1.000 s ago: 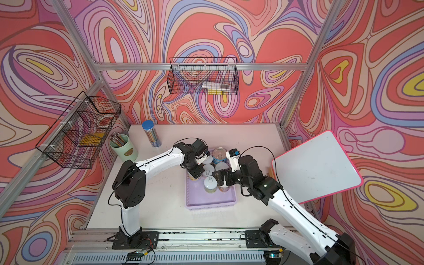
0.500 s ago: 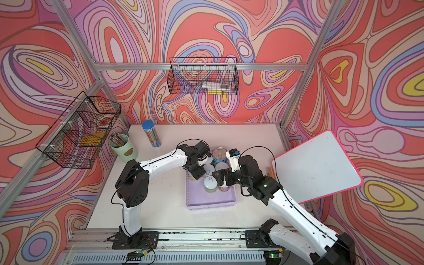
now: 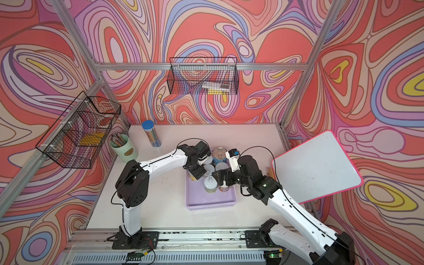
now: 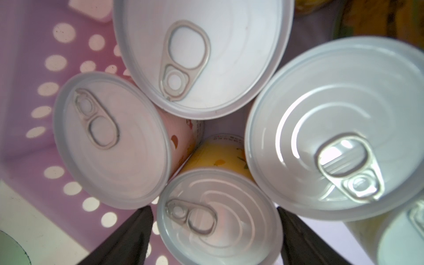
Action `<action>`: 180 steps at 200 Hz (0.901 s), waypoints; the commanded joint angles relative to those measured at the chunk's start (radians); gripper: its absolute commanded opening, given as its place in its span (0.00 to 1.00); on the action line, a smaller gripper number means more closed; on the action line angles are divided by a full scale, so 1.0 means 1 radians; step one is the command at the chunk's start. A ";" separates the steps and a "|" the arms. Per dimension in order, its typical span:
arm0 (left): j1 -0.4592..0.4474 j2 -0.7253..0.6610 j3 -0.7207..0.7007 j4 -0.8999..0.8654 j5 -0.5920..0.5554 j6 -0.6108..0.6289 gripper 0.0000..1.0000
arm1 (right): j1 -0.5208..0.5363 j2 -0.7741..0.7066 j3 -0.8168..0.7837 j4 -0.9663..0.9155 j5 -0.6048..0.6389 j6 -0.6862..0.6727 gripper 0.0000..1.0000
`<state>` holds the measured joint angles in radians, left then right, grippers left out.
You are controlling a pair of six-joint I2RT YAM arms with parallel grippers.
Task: Put the canned food in the basket
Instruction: Place the canned food in the basket.
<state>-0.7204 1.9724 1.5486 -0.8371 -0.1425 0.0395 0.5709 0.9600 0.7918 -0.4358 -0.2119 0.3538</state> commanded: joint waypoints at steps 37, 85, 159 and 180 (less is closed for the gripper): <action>-0.013 -0.201 -0.120 0.124 0.053 -0.104 0.89 | -0.003 0.040 0.030 0.048 -0.050 -0.019 0.98; -0.012 -0.437 -0.299 0.277 0.091 -0.236 0.96 | 0.000 0.064 0.081 0.088 -0.084 -0.004 0.98; -0.012 -0.668 -0.432 0.409 -0.023 -0.338 0.99 | 0.002 0.110 0.154 0.147 0.013 0.019 0.98; -0.011 -0.708 -0.461 0.468 -0.099 -0.348 0.99 | 0.001 0.114 0.164 0.152 0.120 -0.042 0.98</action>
<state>-0.7277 1.3090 1.1217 -0.4595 -0.1364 -0.2680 0.5713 1.0702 0.9222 -0.3119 -0.2310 0.3607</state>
